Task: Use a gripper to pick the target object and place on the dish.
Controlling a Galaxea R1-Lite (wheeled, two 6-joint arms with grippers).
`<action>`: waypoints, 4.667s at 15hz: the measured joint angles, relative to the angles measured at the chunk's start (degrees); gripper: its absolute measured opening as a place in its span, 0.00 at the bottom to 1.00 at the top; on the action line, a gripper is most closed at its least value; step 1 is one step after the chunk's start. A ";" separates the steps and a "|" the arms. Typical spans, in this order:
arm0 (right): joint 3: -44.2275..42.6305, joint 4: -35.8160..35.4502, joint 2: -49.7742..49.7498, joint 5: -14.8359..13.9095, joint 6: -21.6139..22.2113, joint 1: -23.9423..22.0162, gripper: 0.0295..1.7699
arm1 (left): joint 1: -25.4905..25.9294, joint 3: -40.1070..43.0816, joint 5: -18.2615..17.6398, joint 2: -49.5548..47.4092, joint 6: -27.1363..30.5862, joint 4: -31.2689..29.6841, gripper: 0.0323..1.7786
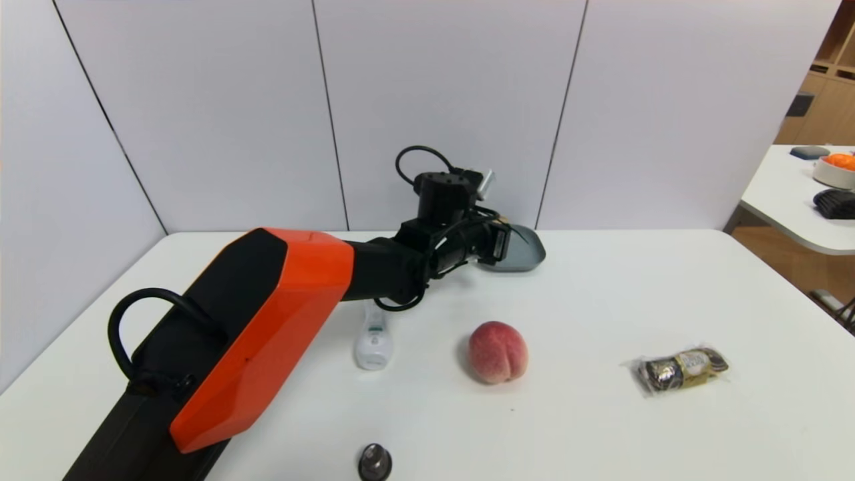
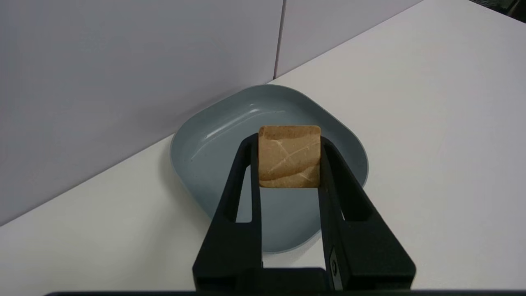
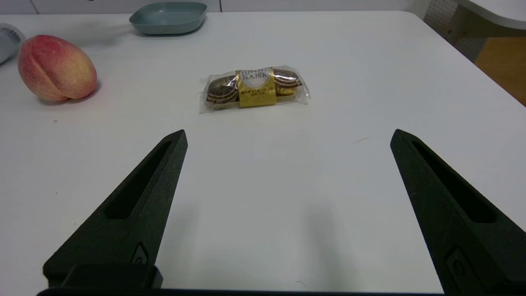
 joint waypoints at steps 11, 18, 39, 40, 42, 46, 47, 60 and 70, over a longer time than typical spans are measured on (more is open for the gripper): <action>0.00 0.00 0.00 0.02 0.02 0.00 0.97 | 0.44 -0.24 0.05 4.44 -0.41 -2.62 0.22; 0.00 0.00 0.00 0.00 0.00 0.00 0.97 | 0.69 -0.24 0.05 4.05 -0.59 -2.62 0.51; 0.00 0.00 0.00 0.00 -0.02 0.00 0.97 | 15.91 50.82 5.01 -56.17 1.90 23.17 0.93; 0.00 0.00 0.00 0.00 -0.02 0.00 0.97 | 17.57 54.88 5.08 -60.92 1.90 23.21 0.93; 0.00 0.02 0.00 0.00 0.00 0.00 0.97 | 20.52 62.51 5.30 -70.69 1.73 23.17 0.94; 0.00 0.00 0.00 0.00 0.02 0.00 0.97 | 23.10 75.30 5.42 -88.61 1.27 23.02 0.94; 0.00 0.02 0.00 0.02 0.00 0.00 0.97 | 23.41 78.14 5.42 -93.00 1.45 22.95 0.94; 0.00 0.00 0.00 0.00 0.00 0.00 0.97 | 38.97 105.81 1.29 -136.13 8.41 21.22 0.95; 0.00 0.02 0.00 0.00 0.00 0.00 0.97 | 38.83 113.23 3.44 -143.65 2.55 23.81 0.95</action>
